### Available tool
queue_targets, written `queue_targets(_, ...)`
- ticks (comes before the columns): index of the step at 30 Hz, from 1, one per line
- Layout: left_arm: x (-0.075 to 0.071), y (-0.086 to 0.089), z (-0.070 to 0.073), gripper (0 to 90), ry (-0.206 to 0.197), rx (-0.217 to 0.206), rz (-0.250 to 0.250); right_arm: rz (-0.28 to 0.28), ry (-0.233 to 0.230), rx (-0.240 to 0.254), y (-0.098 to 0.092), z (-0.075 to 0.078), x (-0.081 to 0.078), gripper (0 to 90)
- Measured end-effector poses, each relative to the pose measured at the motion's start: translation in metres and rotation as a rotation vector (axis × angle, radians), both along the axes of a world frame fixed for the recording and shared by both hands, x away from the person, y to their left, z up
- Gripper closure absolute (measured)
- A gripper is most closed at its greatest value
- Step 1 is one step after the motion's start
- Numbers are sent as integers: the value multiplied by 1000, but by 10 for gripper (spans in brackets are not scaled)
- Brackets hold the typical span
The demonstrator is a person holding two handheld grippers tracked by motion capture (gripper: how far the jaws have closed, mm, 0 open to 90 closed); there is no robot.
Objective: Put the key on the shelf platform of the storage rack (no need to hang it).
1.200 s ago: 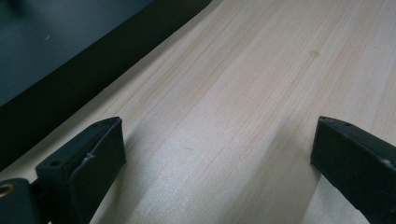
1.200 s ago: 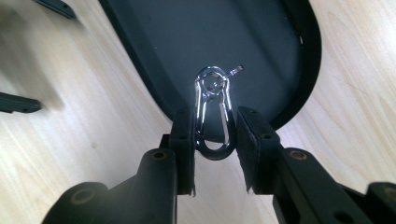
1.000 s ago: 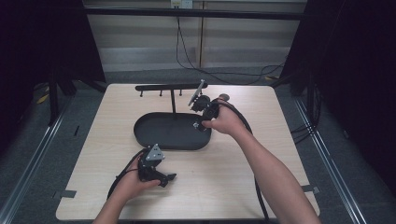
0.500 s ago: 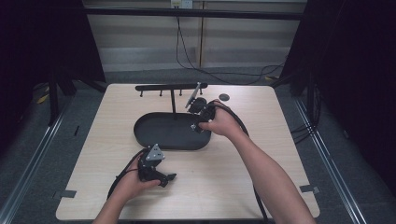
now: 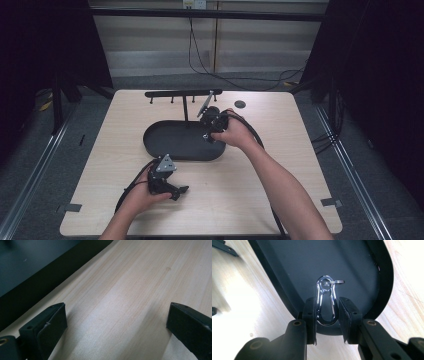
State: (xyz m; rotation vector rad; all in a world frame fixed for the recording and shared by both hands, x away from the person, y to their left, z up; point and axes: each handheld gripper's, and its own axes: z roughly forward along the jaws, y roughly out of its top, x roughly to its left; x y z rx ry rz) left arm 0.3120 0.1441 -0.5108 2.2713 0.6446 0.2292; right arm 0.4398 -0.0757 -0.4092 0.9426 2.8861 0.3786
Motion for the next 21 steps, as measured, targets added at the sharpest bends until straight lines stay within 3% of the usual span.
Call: queue_targets(21, 0, 0, 0, 22, 1, 1, -2, -13, 7, -2, 3, -19, 7, 689)
